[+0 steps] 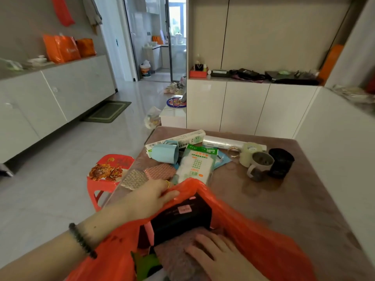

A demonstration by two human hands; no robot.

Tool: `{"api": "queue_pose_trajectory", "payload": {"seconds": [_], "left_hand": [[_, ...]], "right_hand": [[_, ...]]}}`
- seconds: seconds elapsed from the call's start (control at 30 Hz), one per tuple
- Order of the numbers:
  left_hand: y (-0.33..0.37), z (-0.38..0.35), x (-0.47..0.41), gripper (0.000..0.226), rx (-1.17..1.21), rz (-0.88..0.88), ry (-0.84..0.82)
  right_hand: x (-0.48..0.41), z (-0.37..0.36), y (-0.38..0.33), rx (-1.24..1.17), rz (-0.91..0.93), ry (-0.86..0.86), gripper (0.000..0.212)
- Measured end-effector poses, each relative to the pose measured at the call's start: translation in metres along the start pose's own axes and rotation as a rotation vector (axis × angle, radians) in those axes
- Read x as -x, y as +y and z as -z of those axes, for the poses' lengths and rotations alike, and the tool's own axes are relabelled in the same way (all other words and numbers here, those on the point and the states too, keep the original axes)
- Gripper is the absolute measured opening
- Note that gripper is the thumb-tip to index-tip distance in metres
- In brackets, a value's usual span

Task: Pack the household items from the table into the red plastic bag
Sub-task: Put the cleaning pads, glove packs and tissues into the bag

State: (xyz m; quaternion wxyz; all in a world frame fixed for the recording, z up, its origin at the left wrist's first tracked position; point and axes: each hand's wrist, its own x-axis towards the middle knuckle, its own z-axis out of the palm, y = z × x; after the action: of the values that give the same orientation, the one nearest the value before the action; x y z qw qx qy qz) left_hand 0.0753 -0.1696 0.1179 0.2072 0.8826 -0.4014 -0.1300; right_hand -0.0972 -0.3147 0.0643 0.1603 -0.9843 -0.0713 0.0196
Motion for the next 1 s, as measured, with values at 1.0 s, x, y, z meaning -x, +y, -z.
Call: {"api": "queue_pose_trajectory", "payload": {"seconds": [1.0], "left_hand": [[-0.092, -0.049, -0.169, 0.049, 0.995, 0.491, -0.003]], "right_hand": [[-0.24, -0.052, 0.172, -1.34, -1.065, 0.464, 0.024]]}}
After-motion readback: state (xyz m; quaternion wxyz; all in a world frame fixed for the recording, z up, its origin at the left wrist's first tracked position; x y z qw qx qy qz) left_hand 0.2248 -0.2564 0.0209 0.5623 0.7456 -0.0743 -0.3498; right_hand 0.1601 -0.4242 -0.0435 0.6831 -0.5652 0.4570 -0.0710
